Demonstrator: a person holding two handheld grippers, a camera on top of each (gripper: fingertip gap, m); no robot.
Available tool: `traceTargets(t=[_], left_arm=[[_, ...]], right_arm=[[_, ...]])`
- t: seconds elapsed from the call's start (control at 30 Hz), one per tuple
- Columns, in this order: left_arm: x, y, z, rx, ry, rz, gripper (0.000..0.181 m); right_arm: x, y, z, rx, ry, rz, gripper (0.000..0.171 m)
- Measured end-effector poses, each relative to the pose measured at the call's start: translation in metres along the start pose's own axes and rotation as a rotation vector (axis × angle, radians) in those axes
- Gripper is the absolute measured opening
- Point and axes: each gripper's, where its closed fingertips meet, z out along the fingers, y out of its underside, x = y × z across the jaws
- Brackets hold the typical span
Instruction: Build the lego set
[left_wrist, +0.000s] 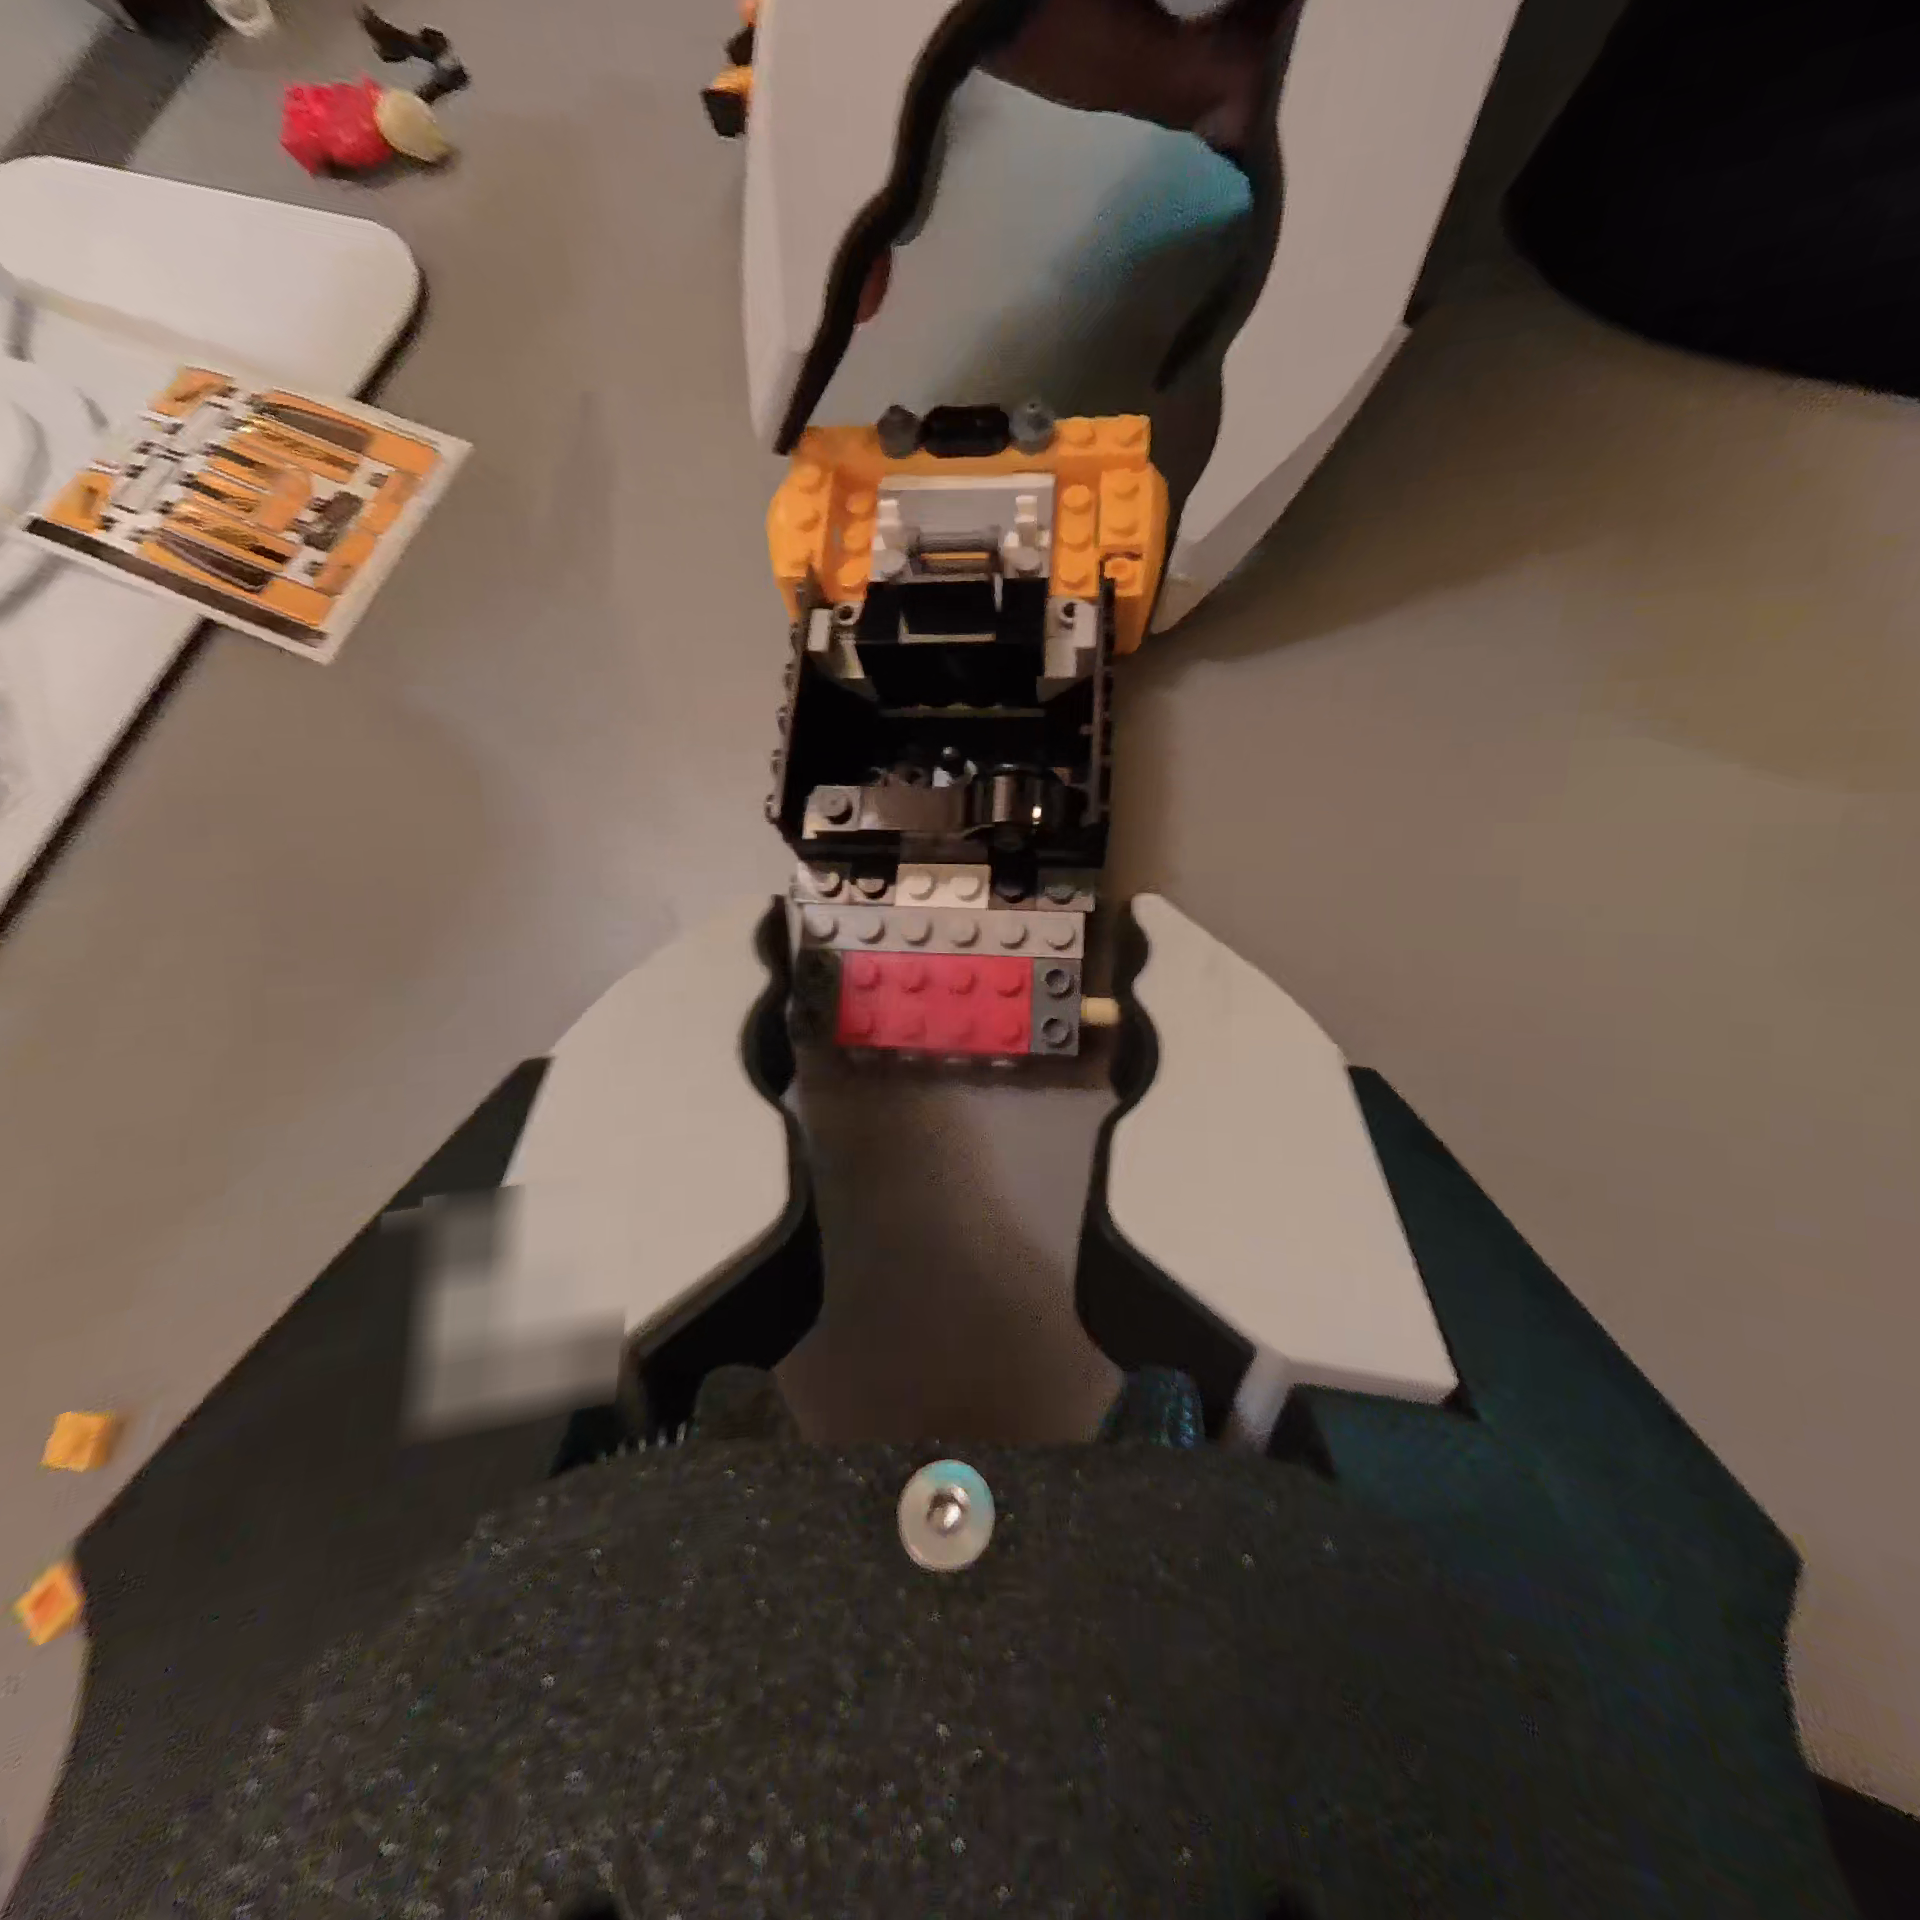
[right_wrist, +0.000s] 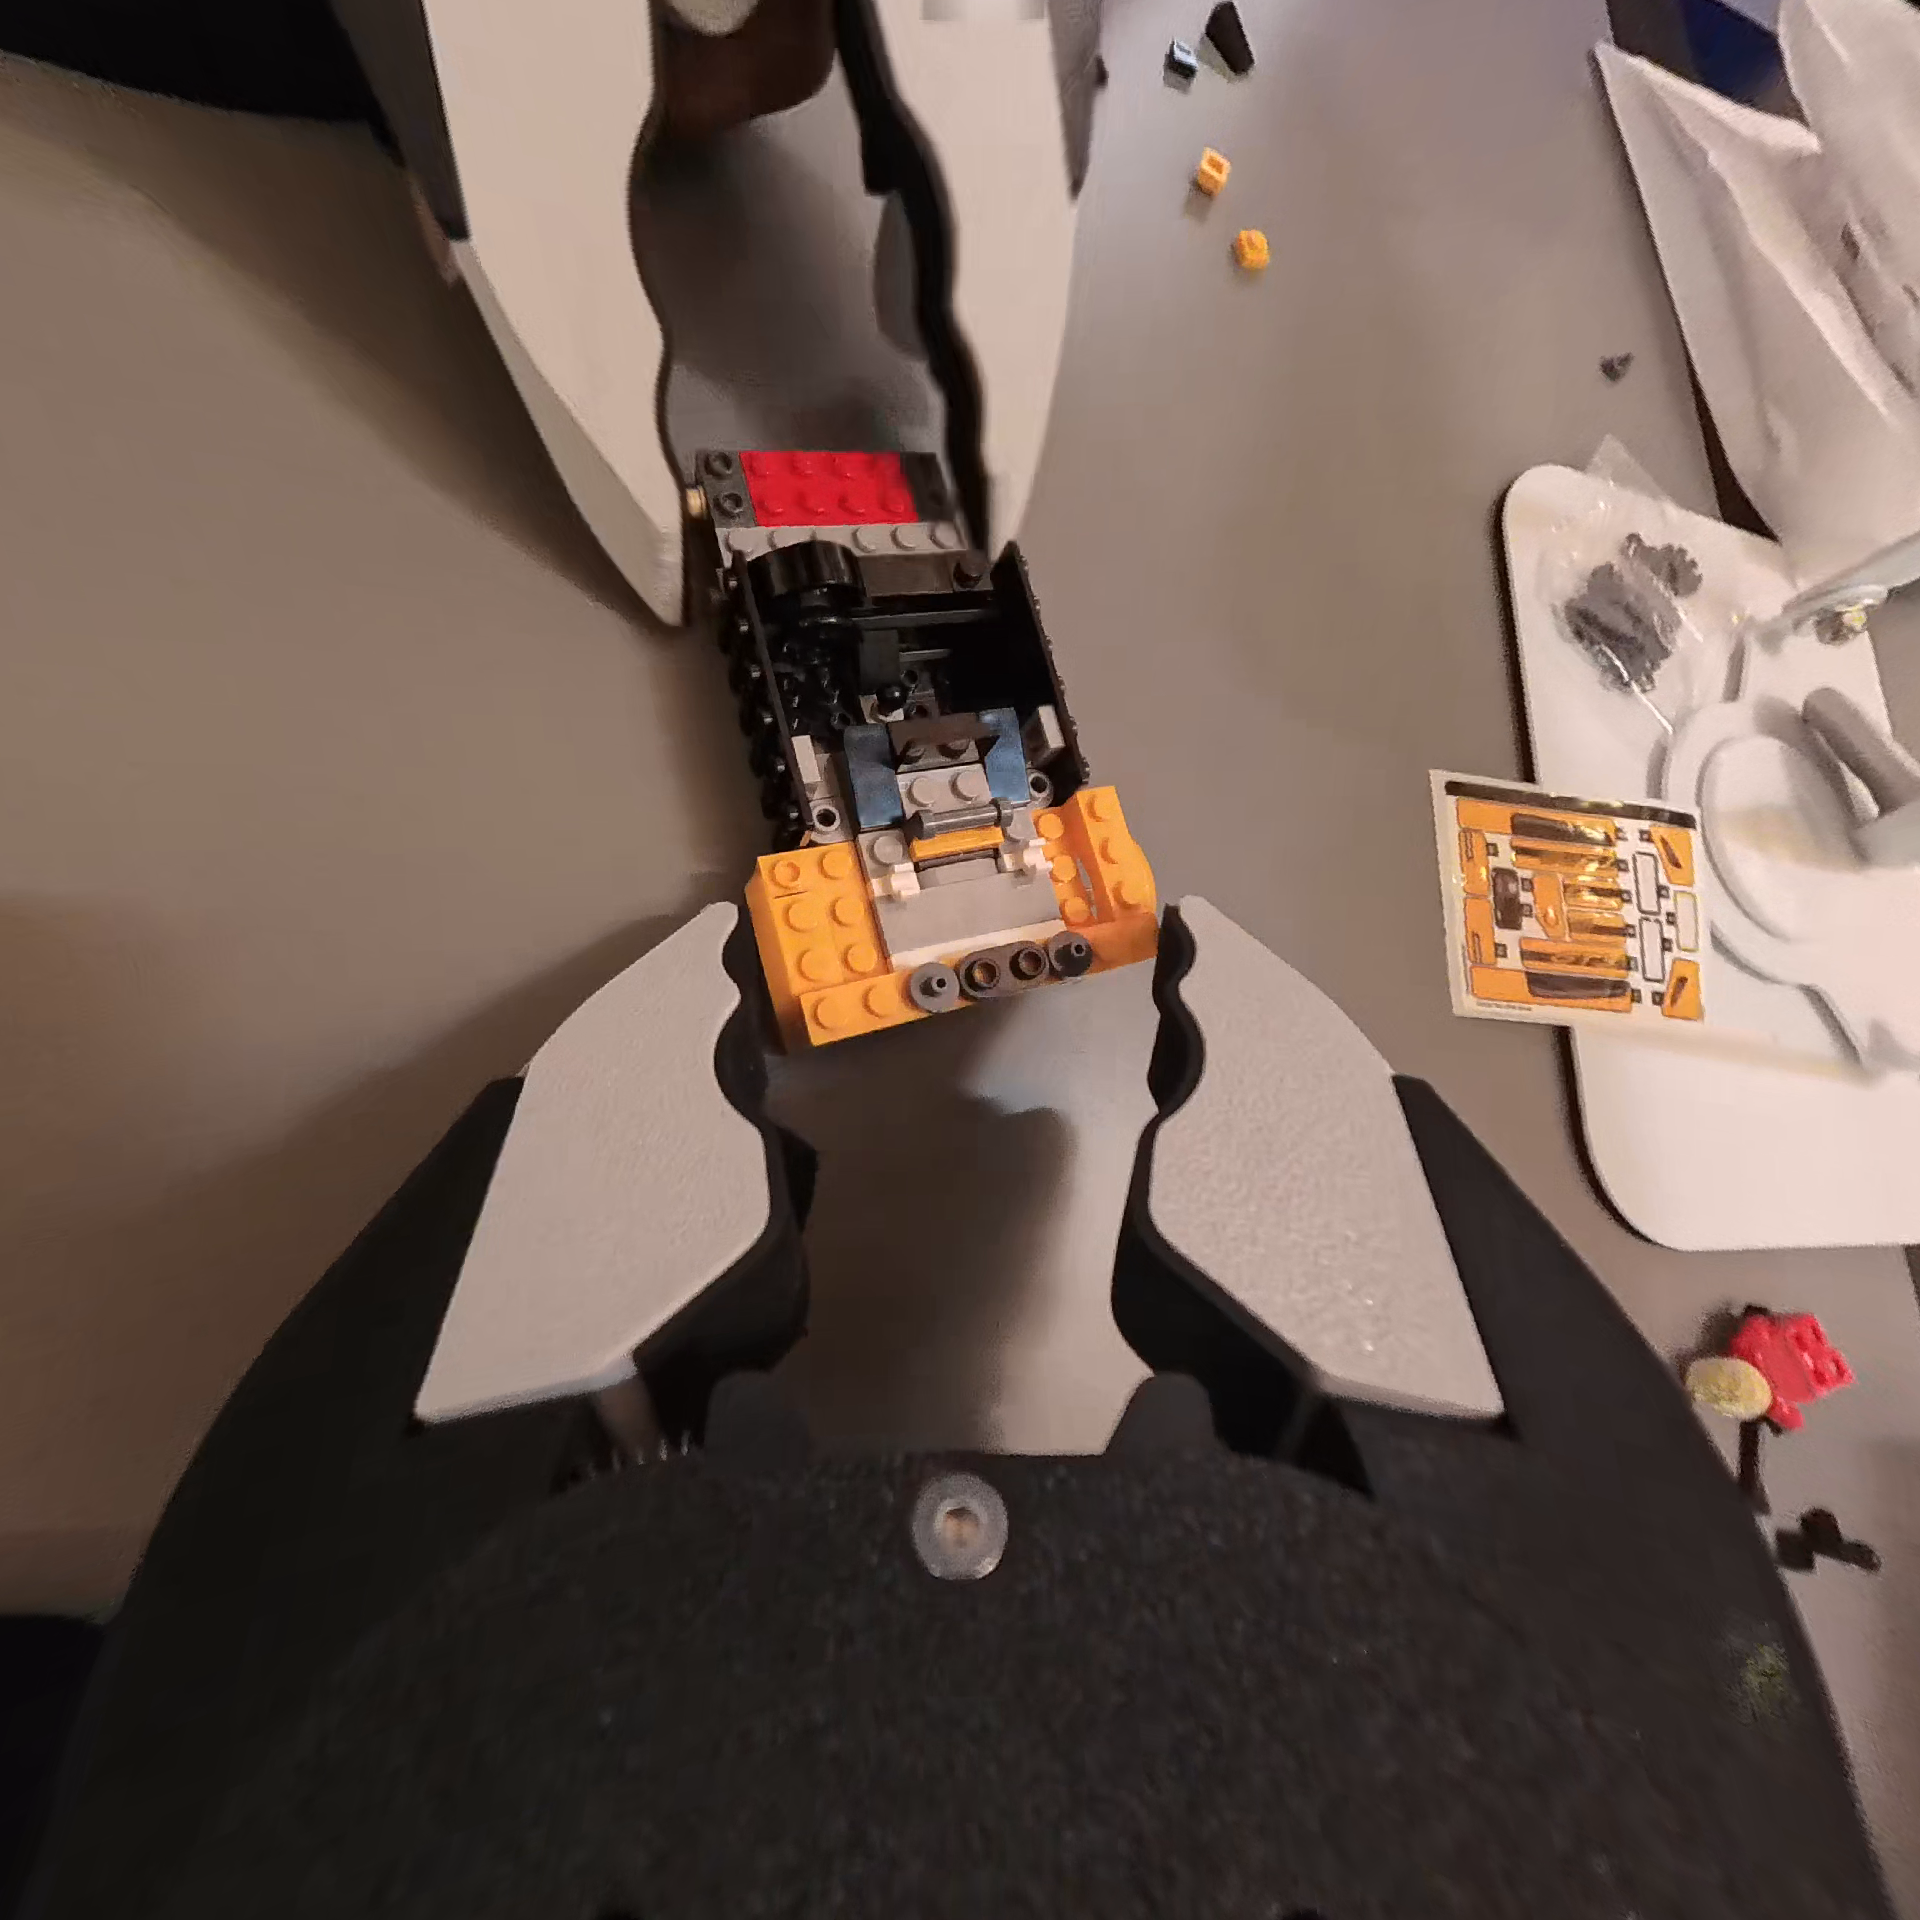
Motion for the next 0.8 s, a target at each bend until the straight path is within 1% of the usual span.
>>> traceTargets(t=[0.1, 0.17, 0.23, 0.33, 0.4, 0.47, 0.57, 0.63, 0.67, 0.73, 0.8], left_arm=[[0.0, 0.001, 0.0, -0.006, -0.009, 0.003, 0.054], [0.001, 0.001, -0.001, -0.007, -0.011, -0.002, 0.054], [0.001, 0.002, -0.002, -0.005, -0.009, -0.002, 0.054], [0.006, 0.001, -0.002, 0.004, 0.023, -0.018, 0.059], [0.01, -0.001, -0.004, 0.019, 0.056, -0.033, 0.061], [0.013, -0.004, -0.008, 0.044, 0.09, -0.055, 0.059], [0.013, -0.012, -0.015, 0.106, 0.115, -0.094, 0.058], [0.004, -0.024, -0.024, 0.187, 0.093, -0.112, 0.057], [-0.006, -0.034, -0.032, 0.242, 0.054, -0.11, 0.055], [-0.032, -0.06, -0.052, 0.344, -0.051, -0.095, 0.047], [-0.061, -0.09, -0.068, 0.403, -0.162, -0.065, 0.045]], right_arm=[[-0.002, -0.003, -0.002, 0.045, -0.012, 0.033, 0.073], [0.001, -0.01, -0.012, 0.101, -0.017, 0.082, 0.076], [0.014, -0.027, -0.032, 0.235, 0.005, 0.174, 0.074], [0.051, -0.032, -0.065, 0.392, 0.136, 0.308, 0.071], [0.076, -0.023, -0.083, 0.451, 0.253, 0.383, 0.068], [0.095, -0.014, -0.1, 0.513, 0.343, 0.459, 0.065], [0.113, -0.007, -0.123, 0.549, 0.464, 0.503, 0.06], [0.126, -0.006, -0.135, 0.529, 0.552, 0.5, 0.055], [0.133, -0.008, -0.142, 0.521, 0.591, 0.497, 0.056], [0.153, -0.016, -0.154, 0.5, 0.665, 0.491, 0.057], [0.18, -0.03, -0.165, 0.489, 0.725, 0.498, 0.059]])
